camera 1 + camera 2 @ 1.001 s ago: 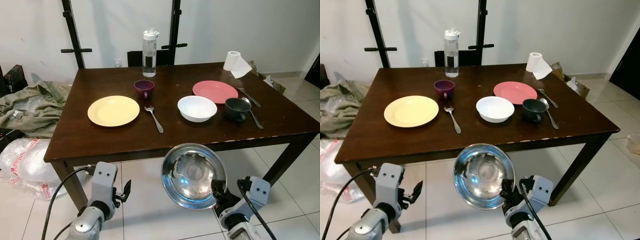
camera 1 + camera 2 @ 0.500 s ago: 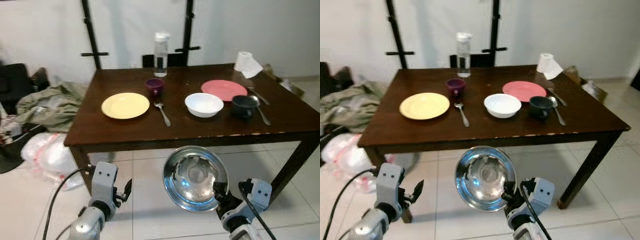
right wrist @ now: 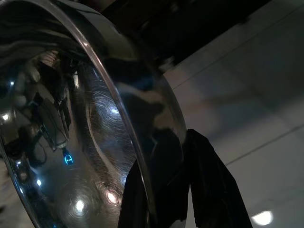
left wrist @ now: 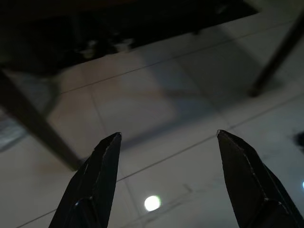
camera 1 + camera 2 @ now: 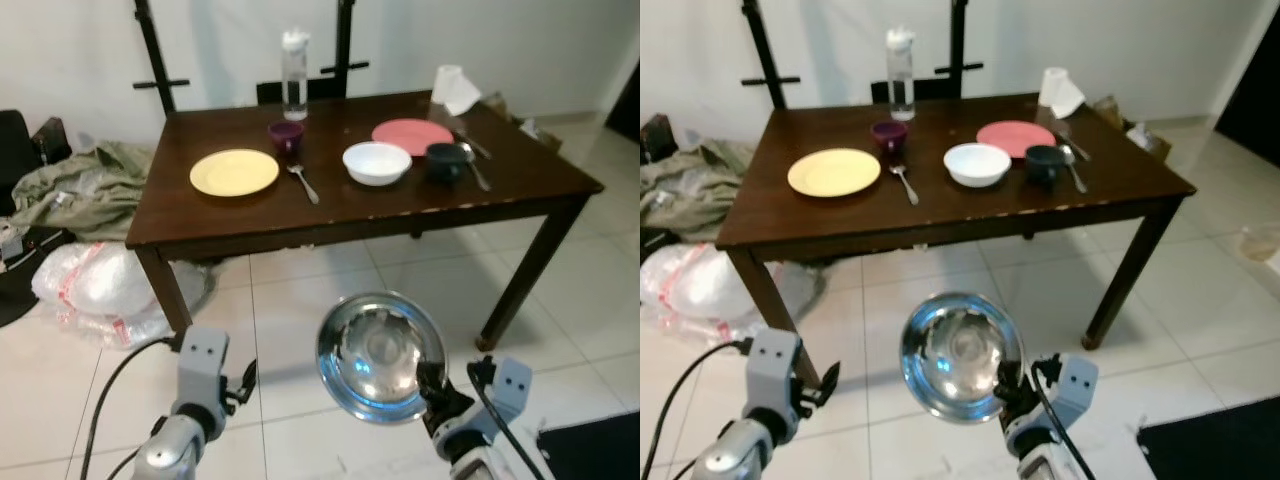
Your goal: Setting the table
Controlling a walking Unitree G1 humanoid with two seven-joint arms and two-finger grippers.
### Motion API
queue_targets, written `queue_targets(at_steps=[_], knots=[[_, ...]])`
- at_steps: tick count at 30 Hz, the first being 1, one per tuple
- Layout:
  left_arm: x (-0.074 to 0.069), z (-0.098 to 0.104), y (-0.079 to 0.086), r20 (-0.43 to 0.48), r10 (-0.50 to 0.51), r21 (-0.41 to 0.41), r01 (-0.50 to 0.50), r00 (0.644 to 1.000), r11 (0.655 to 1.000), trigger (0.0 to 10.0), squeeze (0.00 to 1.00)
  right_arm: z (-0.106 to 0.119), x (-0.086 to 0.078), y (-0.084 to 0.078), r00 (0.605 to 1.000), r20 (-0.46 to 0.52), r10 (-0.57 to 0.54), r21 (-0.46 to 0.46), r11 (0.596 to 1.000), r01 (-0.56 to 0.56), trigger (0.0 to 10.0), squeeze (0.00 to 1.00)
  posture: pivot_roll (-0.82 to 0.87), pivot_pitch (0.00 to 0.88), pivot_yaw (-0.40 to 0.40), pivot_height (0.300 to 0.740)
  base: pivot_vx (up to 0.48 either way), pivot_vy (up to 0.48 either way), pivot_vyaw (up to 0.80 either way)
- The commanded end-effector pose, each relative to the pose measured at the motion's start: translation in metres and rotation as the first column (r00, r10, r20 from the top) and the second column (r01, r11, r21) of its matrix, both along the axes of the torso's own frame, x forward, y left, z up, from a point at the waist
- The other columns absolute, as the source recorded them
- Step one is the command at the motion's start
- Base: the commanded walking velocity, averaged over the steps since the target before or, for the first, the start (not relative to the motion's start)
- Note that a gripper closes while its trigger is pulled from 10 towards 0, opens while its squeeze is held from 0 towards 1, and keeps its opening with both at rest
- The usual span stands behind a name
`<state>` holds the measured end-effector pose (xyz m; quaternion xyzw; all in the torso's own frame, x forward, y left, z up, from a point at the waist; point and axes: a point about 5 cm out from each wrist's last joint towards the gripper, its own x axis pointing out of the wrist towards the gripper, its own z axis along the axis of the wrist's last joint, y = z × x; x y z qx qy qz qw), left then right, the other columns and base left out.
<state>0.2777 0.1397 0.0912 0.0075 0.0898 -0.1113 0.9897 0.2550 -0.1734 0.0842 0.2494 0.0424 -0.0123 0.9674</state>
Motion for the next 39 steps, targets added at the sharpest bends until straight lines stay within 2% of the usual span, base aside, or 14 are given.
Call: queue_targets(at_steps=[1, 6, 13, 39], knots=[[-0.0024, -0.0049, 0.0071, -0.019, 0.013, 0.018, -0.013, 1.000, 1.000, 10.0, 0.00, -0.0027, -0.0019, 0.0041, 1.000, -0.004, 0.004, 0.010, 1.000, -0.004, 10.0, 0.00, -0.01, 0.045, 0.068, 0.740, -0.322, 0.000, 0.00], [-0.0023, -0.0055, 0.0078, -0.022, 0.013, 0.017, -0.013, 1.000, 1.000, 10.0, 0.00, -0.0032, -0.0023, 0.0045, 1.000, -0.003, 0.005, 0.009, 1.000, -0.005, 10.0, 0.00, -0.01, 0.043, 0.070, 0.740, -0.302, 0.000, 0.00], [-0.0014, -0.0082, 0.0073, -0.050, 0.017, 0.016, -0.016, 0.999, 1.000, 10.0, 0.00, -0.0026, -0.0022, 0.0054, 1.000, 0.004, 0.026, 0.014, 1.000, -0.026, 10.0, 0.00, -0.01, 0.040, 0.070, 0.740, 0.000, 0.000, 0.07], [0.0003, -0.0142, 0.0131, -0.080, 0.081, 0.053, -0.077, 0.994, 0.996, 10.0, 0.00, -0.0012, -0.0035, 0.0103, 0.998, 0.016, 0.068, 0.001, 0.998, -0.068, 10.0, 0.00, -0.01, 0.044, 0.071, 0.740, 0.000, 0.000, 0.78]])
